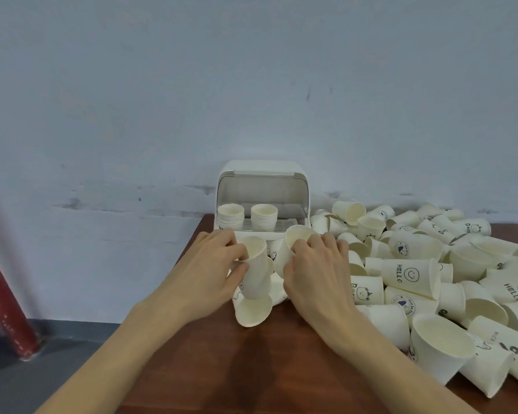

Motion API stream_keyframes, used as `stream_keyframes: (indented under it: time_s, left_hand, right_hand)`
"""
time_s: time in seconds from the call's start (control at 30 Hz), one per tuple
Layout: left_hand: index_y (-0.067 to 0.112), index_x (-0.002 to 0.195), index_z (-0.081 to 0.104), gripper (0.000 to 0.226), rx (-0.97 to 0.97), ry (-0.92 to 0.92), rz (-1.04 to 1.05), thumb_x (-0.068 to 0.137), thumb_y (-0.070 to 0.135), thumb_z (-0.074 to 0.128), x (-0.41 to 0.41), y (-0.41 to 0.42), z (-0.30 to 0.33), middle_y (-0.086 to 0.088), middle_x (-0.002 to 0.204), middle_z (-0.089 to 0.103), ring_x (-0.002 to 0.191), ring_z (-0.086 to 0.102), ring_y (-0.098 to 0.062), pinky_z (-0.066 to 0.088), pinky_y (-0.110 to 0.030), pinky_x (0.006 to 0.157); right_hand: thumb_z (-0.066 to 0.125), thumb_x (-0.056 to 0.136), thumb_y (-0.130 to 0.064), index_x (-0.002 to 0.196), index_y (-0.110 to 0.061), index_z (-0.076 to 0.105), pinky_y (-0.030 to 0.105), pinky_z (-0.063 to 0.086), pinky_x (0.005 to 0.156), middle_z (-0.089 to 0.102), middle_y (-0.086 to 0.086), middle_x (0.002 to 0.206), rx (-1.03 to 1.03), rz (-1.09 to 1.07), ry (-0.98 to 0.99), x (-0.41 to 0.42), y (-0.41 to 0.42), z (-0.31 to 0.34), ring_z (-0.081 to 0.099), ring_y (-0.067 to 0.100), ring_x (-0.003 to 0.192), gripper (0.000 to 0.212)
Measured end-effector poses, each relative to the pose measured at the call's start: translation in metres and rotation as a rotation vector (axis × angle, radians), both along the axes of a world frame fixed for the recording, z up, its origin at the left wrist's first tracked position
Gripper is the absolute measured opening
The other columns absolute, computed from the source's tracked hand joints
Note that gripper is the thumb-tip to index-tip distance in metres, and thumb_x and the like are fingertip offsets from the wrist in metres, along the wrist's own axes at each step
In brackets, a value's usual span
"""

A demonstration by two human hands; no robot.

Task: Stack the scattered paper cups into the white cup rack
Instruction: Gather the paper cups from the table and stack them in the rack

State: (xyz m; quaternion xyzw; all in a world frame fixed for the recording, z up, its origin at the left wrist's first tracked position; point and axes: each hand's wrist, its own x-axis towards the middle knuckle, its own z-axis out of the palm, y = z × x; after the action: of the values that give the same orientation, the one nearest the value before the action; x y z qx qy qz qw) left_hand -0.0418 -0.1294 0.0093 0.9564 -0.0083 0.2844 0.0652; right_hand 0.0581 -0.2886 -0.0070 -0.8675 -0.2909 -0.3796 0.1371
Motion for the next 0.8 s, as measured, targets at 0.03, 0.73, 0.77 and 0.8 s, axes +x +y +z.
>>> stream_keyframes:
  time_s: [0.03,0.73,0.77,0.8]
  left_hand:
    - [0.023,0.082,0.061,0.017,-0.024,-0.003,0.0,0.091,0.032,0.049,0.004,0.002,0.002,0.01,0.083,0.045,0.077,0.045,-0.012,0.04,-0.031,0.077]
    - [0.02,0.094,0.072,0.017,-0.092,-0.032,0.18,0.092,0.023,0.056,0.093,0.081,0.038,0.004,0.086,0.049,0.079,0.041,-0.015,0.037,-0.031,0.085]
    - [0.021,0.095,0.073,0.018,-0.085,-0.035,0.186,0.092,0.023,0.056,0.097,0.085,0.039,0.004,0.085,0.049,0.079,0.041,-0.015,0.038,-0.032,0.086]
    - [0.022,0.096,0.073,0.019,-0.076,-0.034,0.197,0.092,0.024,0.055,0.101,0.088,0.04,0.003,0.085,0.05,0.08,0.042,-0.016,0.038,-0.032,0.086]
  right_hand:
    - [0.07,0.055,-0.007,0.054,-0.012,0.049,0.039,0.03,0.067,0.051,0.007,0.058,-0.007,-0.003,-0.006,0.006,0.001,0.003,0.046,0.029,0.063,0.021]
    - [0.072,0.066,-0.005,0.062,-0.018,0.052,0.032,0.03,0.053,0.052,0.001,0.055,-0.191,0.006,0.164,0.123,0.067,0.043,0.033,0.022,0.054,0.024]
    - [0.066,0.075,-0.007,0.069,-0.017,0.055,0.032,0.028,0.055,0.056,0.002,0.062,-0.189,0.031,0.171,0.129,0.071,0.046,0.035,0.023,0.058,0.016]
    - [0.059,0.082,-0.008,0.077,-0.016,0.056,0.032,0.027,0.056,0.057,0.002,0.069,-0.181,0.049,0.185,0.135,0.077,0.048,0.038,0.023,0.062,0.01]
